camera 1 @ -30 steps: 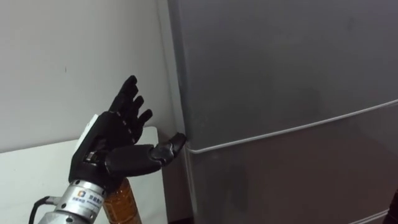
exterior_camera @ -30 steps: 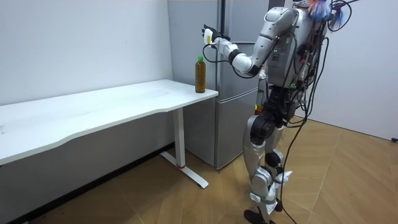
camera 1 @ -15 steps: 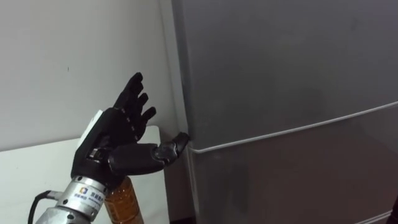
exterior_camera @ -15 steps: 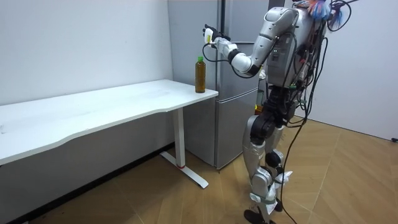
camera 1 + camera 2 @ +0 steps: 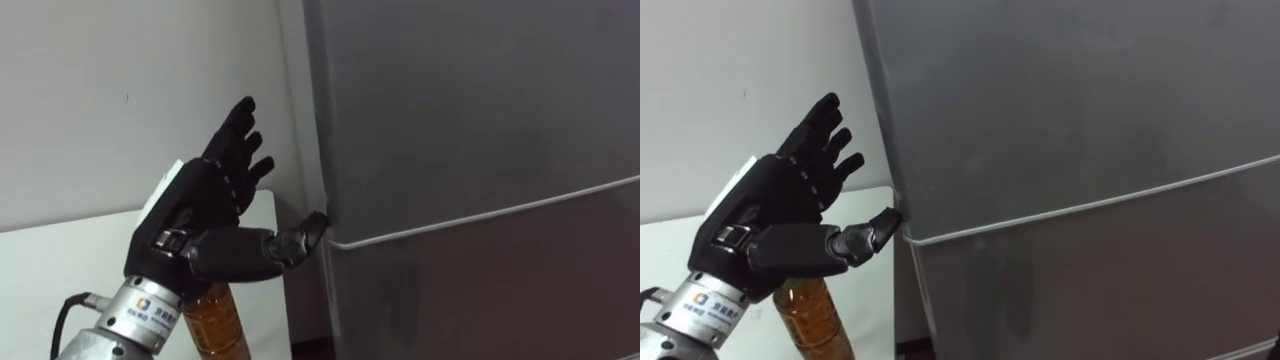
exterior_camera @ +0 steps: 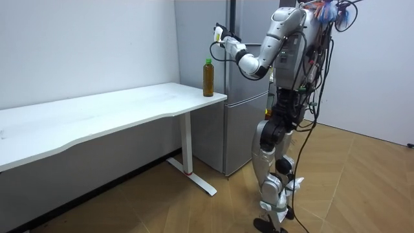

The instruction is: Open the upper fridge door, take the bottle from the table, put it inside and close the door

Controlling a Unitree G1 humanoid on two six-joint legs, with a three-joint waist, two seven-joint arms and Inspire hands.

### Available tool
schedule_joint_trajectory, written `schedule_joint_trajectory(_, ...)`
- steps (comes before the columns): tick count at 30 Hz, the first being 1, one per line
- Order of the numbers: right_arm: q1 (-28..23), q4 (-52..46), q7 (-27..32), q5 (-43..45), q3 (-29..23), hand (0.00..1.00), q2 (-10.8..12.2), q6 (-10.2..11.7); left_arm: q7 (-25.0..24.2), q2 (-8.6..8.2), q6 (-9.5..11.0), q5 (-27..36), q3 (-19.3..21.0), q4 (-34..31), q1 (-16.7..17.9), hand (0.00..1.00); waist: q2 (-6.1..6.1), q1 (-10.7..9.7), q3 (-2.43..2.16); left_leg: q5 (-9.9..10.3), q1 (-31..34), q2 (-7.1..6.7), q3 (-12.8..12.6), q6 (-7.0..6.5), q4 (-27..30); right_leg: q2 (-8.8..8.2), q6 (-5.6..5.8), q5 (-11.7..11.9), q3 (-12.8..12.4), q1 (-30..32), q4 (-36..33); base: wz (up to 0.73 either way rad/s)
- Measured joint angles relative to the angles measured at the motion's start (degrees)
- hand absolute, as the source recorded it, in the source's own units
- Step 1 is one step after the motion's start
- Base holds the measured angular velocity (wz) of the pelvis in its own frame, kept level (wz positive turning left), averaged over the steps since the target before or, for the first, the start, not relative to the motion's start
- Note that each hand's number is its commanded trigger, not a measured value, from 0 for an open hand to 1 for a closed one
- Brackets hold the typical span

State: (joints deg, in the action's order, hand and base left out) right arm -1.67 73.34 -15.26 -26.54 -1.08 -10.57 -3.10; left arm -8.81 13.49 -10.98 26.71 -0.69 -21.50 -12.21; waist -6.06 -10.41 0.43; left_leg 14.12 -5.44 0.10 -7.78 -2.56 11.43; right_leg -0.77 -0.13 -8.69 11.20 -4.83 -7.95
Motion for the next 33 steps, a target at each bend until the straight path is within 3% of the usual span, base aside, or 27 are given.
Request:
schedule_joint_trajectory(12, 0.2, 0.0, 0.0, -1.1, 2.2, 0.0, -0.6, 0.7, -1.4, -0.14, 0.1, 0.0, -1.1, -2.9, 0.0, 0.0, -0.65, -0.3, 0.08, -0.1, -0.1, -0.13, 0.0, -0.69, -0.1, -0.05, 0.17, 0.1, -0.1, 0.0, -0.8, 0.02)
schedule_joint_trajectory(17, 0.1, 0.0, 0.0, -2.2, 3.0, 0.0, -0.8, 1.1, -7.7, 0.17, 0.7, 0.3, -3.6, -5.3, 0.0, 0.0, -0.68, -0.2, 0.06, -0.3, -0.2, -0.35, -0.1, -1.0, -0.1, -0.22, 0.44, 0.3, -0.4, 0.0, -1.0, 0.0)
schedule_joint_trajectory(22, 0.1, 0.0, 0.0, -2.4, 3.2, 0.0, -0.9, 1.2, -12.9, -0.46, 1.1, 1.9, -9.5, -6.8, -1.8, 0.0, -0.48, -0.6, 0.18, -0.4, -0.2, -0.47, -0.7, -1.21, -0.3, -0.32, 0.6, 0.6, -0.9, -0.1, -1.0, -0.08)
schedule_joint_trajectory(26, 0.1, 0.0, 0.0, -2.4, 3.2, 0.0, -0.9, 1.3, -15.4, -1.06, 1.2, 2.8, -10.9, -6.8, -5.0, 0.0, -0.79, -1.4, -0.03, -0.4, -0.7, -0.32, -1.1, -1.19, -0.7, -0.24, 0.53, 0.5, -1.7, -0.1, -1.1, -0.11)
schedule_joint_trajectory(33, -0.1, 0.1, 0.1, -4.1, 3.7, 0.0, -0.6, 1.3, -18.5, -1.33, 1.9, 3.2, -12.0, -6.7, -5.1, 0.0, 0.16, -1.7, 0.05, -0.6, -2.2, 0.14, -2.6, -0.81, -1.1, 0.08, -0.02, 0.1, -2.6, -0.1, -0.9, -0.11)
